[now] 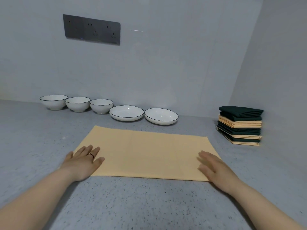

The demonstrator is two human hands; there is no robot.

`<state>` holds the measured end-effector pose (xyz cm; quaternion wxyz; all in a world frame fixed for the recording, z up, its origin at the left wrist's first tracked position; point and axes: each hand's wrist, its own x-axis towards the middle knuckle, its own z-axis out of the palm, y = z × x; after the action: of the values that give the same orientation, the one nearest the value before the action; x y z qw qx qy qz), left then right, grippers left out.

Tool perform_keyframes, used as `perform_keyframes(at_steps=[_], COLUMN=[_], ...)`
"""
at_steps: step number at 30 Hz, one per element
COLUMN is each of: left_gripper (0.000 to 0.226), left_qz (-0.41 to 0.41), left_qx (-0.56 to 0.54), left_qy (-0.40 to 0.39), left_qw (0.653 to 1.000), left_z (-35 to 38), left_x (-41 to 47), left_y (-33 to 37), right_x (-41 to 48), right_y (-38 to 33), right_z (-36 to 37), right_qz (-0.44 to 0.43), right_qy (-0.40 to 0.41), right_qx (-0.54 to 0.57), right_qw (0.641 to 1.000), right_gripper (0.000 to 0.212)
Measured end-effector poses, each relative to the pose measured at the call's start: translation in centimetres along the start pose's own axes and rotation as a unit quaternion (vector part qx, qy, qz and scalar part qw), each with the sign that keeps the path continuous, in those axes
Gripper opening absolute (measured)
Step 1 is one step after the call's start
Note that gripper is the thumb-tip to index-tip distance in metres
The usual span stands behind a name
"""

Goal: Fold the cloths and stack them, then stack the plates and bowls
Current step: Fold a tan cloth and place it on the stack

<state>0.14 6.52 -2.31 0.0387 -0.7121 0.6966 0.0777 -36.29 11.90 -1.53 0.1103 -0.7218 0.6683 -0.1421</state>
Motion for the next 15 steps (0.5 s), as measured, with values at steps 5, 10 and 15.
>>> perform_keyframes(at_steps=[5,10,15], left_gripper=[0.057,0.058,0.075], left_qz=[-0.005,-0.015,0.087], left_qx=[0.019,0.035,-0.013], left_qy=[-0.016,-0.029,0.022], left_qw=[1.0,0.999,0.996], left_z=[0.4,0.5,0.6], left_x=[-1.4,-3.1,-5.2], left_y=[0.5,0.4,1.9], right_x=[-1.6,-1.4,-0.8], right_y=[-4.7,-6.3,-5.6], right_z=[2.1,2.0,2.2], right_qz=[-0.194,-0.123,-0.091], right_qy=[0.011,-0.04,-0.031], right_qx=[-0.158,-0.225,-0.231], right_qw=[0.968,0.966,0.968], right_gripper=[0.047,0.055,0.055])
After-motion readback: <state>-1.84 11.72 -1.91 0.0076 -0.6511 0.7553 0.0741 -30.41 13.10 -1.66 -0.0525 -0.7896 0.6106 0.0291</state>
